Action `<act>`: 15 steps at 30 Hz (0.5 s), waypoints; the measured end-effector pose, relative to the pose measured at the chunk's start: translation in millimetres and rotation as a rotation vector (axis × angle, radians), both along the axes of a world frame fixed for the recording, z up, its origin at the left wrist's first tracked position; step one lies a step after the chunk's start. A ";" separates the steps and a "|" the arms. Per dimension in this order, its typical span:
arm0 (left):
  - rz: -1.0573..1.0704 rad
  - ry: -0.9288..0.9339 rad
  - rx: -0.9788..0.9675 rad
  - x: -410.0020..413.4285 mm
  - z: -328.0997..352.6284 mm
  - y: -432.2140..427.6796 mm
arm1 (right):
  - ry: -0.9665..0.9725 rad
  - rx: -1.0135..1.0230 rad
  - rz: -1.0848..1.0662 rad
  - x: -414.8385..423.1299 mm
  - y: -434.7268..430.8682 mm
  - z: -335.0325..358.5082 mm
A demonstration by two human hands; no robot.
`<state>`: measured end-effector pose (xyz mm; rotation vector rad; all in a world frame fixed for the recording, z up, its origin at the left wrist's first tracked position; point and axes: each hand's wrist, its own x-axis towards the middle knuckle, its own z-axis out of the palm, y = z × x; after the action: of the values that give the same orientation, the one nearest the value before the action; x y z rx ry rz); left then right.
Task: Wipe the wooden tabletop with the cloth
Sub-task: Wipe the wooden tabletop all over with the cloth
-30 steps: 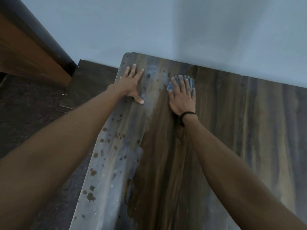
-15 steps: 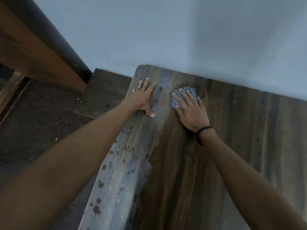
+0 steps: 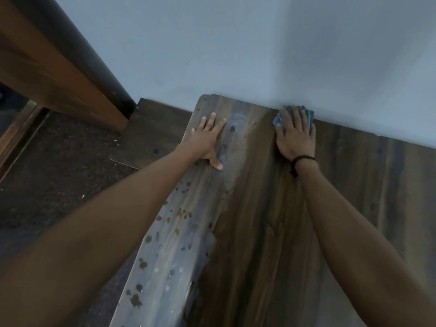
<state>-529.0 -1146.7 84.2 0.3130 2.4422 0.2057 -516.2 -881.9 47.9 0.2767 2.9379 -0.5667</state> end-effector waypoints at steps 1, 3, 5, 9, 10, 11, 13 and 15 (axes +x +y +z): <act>0.002 0.001 0.006 1.0 0.0 -0.7 | -0.012 -0.004 0.000 -6.8 -8.8 0.8; 0.004 0.009 0.013 2.7 0.5 -2.0 | -0.007 -0.004 0.114 -1.9 -30.6 0.1; -0.003 0.007 0.004 2.5 0.8 -1.6 | 0.034 0.011 0.243 20.6 -34.7 -3.0; -0.001 0.024 -0.003 0.6 0.4 -0.1 | 0.025 0.012 0.173 17.5 -23.3 -3.8; 0.000 0.022 0.001 -0.6 0.2 -1.0 | 0.013 0.002 0.122 7.1 -29.8 -3.5; 0.002 0.021 0.004 -0.4 -0.4 -1.9 | 0.004 -0.010 0.096 -0.6 -40.4 -1.9; -0.004 0.022 0.002 2.2 -1.5 -2.3 | 0.014 -0.003 0.158 3.6 -64.5 -0.7; -0.028 0.028 -0.012 3.4 0.0 -3.5 | 0.049 0.022 0.282 28.6 -73.3 -1.4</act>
<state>-525.6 -1150.2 84.1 0.3470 2.4640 0.1761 -487.6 -955.2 46.6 -0.1505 2.9564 -0.5056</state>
